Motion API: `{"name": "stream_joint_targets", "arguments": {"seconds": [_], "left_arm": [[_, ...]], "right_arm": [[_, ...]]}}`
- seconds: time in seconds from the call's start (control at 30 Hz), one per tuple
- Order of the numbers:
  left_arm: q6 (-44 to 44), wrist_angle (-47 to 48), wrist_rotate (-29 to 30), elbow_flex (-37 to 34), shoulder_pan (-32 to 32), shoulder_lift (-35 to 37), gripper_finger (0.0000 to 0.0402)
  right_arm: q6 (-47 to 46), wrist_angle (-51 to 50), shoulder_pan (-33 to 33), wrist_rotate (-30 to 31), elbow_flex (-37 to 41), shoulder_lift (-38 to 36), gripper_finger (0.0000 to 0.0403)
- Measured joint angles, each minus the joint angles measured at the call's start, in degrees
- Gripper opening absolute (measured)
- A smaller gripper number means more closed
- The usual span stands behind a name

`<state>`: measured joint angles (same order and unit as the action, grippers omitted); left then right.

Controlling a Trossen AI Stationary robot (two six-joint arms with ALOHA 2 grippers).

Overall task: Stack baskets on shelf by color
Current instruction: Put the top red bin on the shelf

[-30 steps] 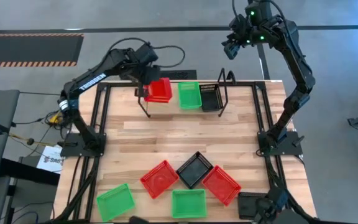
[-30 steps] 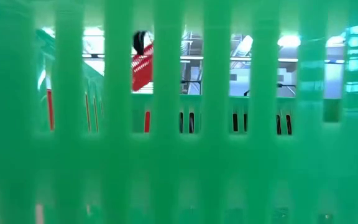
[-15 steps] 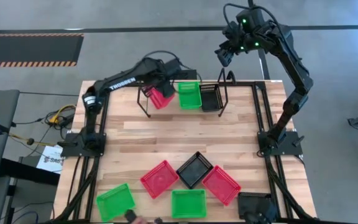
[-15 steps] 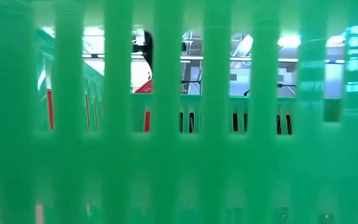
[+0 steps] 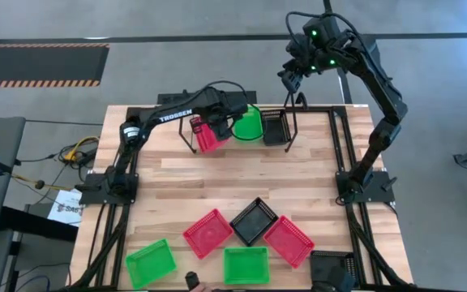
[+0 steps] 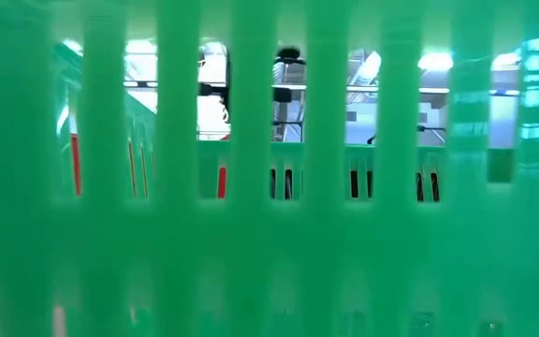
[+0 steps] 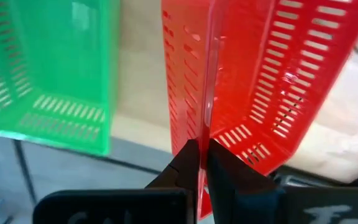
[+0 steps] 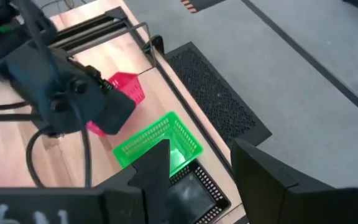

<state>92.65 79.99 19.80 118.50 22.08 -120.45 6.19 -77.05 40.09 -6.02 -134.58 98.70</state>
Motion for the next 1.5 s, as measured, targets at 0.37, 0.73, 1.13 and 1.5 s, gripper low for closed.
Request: {"name": "stream_joint_targets", "arguments": {"seconds": [0.37, 0.73, 1.13, 1.5], "left_arm": [[11.5, -3.1, 3.6, -0.6, 0.0, -2.6, 0.0], [21.1, -4.4, 4.9, -0.7, 1.0, -2.6, 0.0], [28.0, -6.6, 2.0, -5.2, 2.0, -2.6, 0.0], [20.7, -13.3, -2.2, -6.3, 2.0, -2.6, 0.0001]], "right_arm": [[1.1, -6.0, -1.9, 0.1, 0.0, 0.0, 0.0185], [1.8, -7.8, -2.1, 1.8, 0.0, 0.0, 0.0183], [-0.6, -9.2, -2.6, 3.7, 0.0, 0.0, 0.0176], [-0.3, -8.6, -3.4, 3.6, 0.0, 0.0, 0.0176]]}}
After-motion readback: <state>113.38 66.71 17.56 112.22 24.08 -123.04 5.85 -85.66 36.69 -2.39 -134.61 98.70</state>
